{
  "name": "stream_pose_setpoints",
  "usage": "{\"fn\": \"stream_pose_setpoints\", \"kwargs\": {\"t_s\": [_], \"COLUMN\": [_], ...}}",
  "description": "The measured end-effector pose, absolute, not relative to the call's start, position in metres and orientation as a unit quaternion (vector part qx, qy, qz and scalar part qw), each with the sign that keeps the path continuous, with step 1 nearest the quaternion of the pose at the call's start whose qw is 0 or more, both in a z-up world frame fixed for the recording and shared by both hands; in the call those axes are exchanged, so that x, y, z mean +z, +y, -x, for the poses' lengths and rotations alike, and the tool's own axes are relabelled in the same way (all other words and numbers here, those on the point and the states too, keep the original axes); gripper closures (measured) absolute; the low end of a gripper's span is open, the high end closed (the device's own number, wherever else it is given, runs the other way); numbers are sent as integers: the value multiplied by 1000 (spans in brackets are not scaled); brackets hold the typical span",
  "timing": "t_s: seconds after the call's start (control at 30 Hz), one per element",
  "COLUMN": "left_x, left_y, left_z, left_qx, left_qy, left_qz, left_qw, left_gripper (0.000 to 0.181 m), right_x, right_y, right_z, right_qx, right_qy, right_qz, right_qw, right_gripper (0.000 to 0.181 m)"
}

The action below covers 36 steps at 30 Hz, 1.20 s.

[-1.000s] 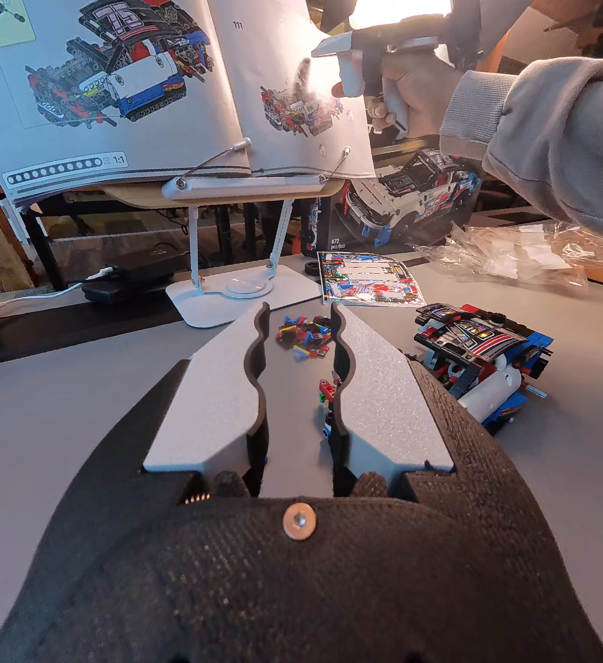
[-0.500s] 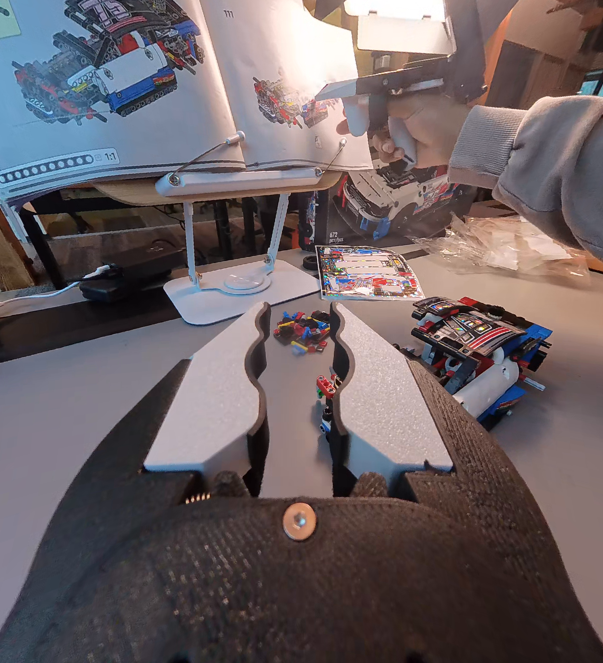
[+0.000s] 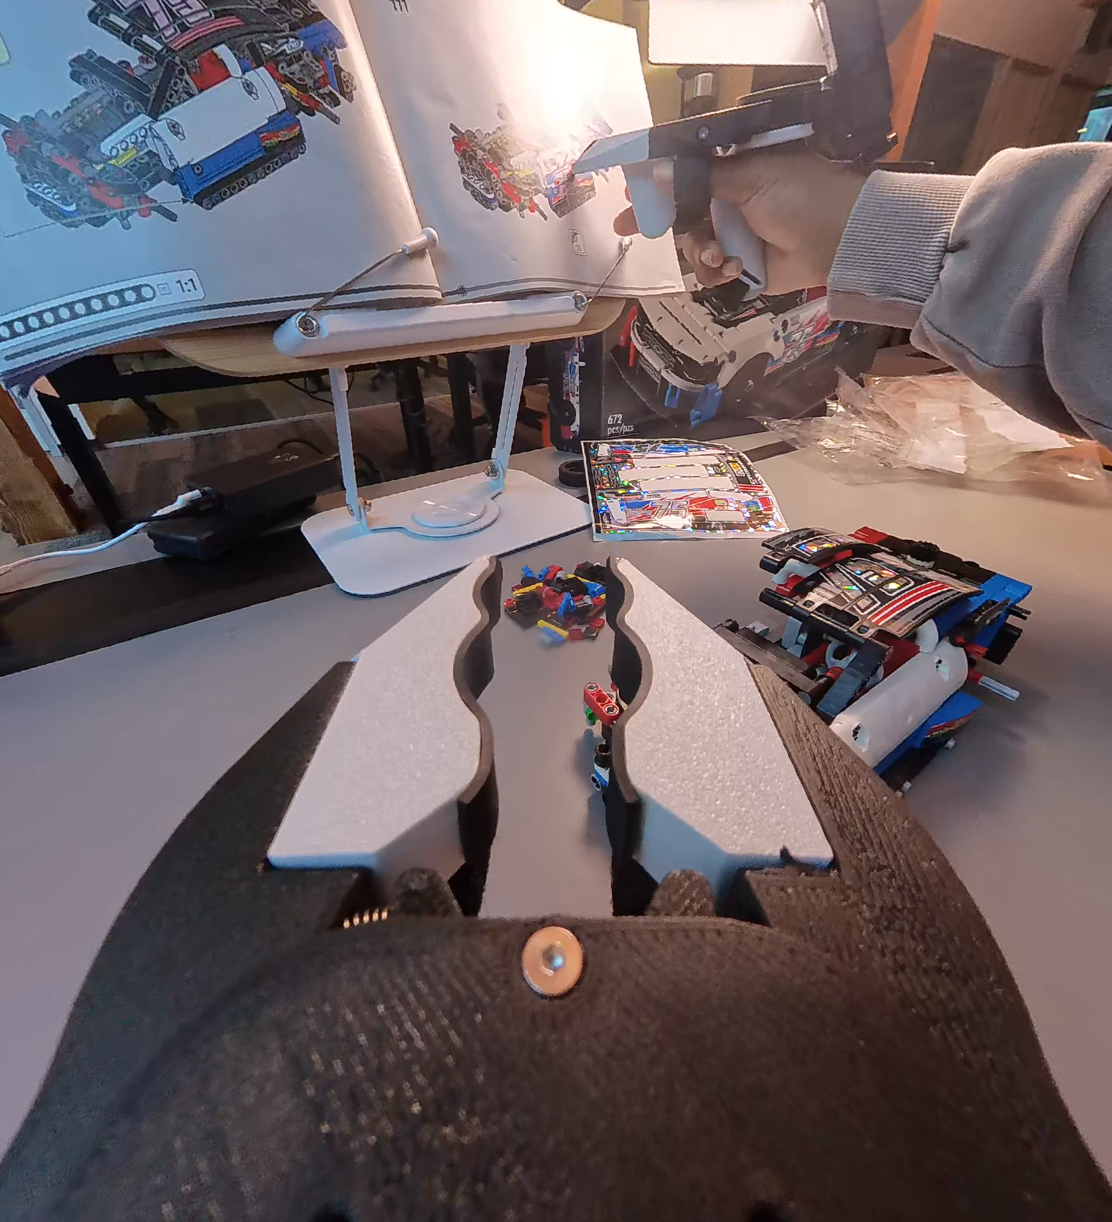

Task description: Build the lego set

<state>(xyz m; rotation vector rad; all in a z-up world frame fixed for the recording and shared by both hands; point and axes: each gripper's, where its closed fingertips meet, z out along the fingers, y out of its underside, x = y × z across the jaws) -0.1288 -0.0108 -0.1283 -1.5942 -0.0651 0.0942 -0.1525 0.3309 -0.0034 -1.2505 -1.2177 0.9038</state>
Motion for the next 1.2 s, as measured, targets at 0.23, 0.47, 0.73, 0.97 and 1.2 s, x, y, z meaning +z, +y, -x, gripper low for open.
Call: {"fn": "stream_pose_setpoints", "kwargs": {"t_s": [0.23, 0.47, 0.73, 0.97, 1.2], "left_x": [-128, -131, -133, -134, -135], "left_y": [-11, -10, -9, -8, -7], "left_z": [128, 128, 124, 124, 121], "left_qx": [44, 50, 61, 60, 59], "left_qy": [-27, -24, -11, -9, -5], "left_qz": [715, 722, 724, 726, 727], "left_qw": [697, 690, 687, 685, 684], "left_gripper": [152, 153, 153, 153, 153], "right_x": [-6, -18, -46, -44, -15], "right_y": [329, 315, 303, 307, 316], "right_z": [151, 142, 144, 145, 147], "right_qx": [386, 364, 346, 344, 353], "right_qy": [-514, -537, -560, -552, -524], "right_qz": [530, 514, 524, 525, 527], "right_qw": [553, 562, 541, 549, 568], "right_gripper": [181, 181, 181, 181, 181]}}
